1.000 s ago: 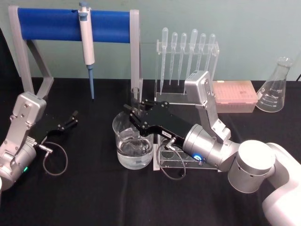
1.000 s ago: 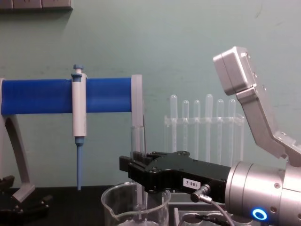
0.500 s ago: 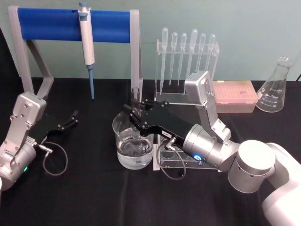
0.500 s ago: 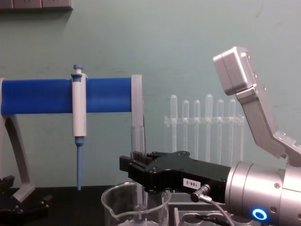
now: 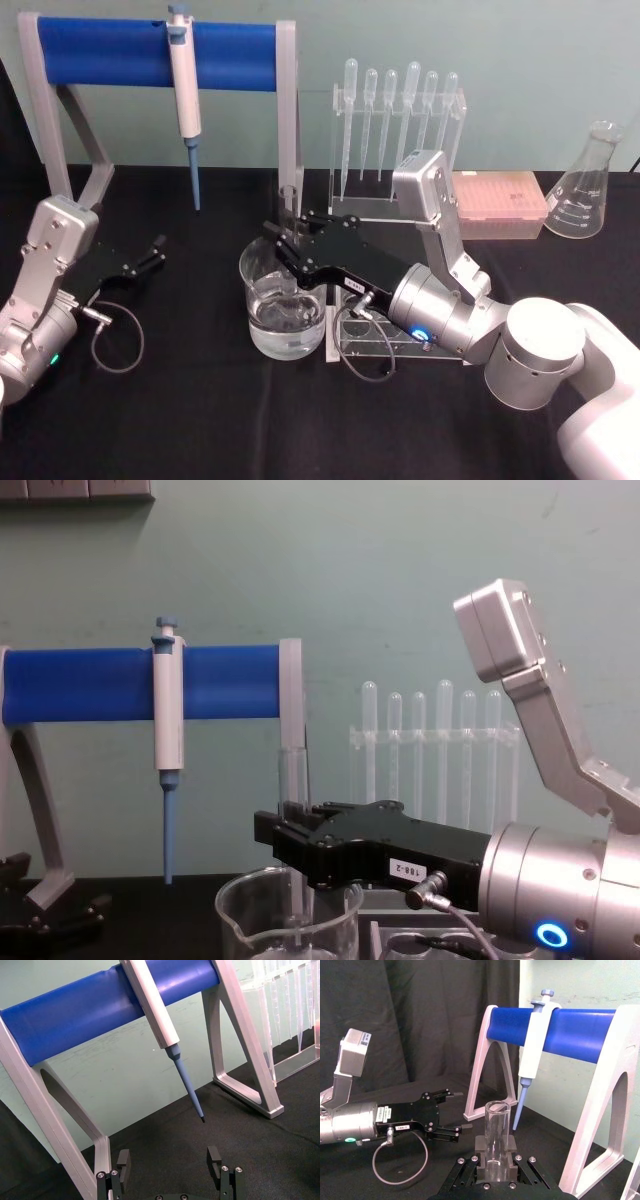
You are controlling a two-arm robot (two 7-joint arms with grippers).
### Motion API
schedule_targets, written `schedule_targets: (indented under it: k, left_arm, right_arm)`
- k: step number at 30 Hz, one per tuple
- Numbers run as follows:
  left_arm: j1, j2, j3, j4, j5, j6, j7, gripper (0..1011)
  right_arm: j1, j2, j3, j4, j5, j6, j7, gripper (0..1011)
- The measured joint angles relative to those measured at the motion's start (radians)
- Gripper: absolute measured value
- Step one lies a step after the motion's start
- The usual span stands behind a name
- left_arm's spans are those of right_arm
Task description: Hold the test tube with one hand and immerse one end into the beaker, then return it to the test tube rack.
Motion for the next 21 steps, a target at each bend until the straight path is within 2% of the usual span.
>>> schedule_targets:
  k: [21]
  left_arm:
    - [0.000, 0.000, 0.000, 0.000, 0.000, 0.000, 0.000, 1000]
  right_arm:
    - [0.000, 0.000, 0.000, 0.000, 0.000, 0.000, 0.000, 227]
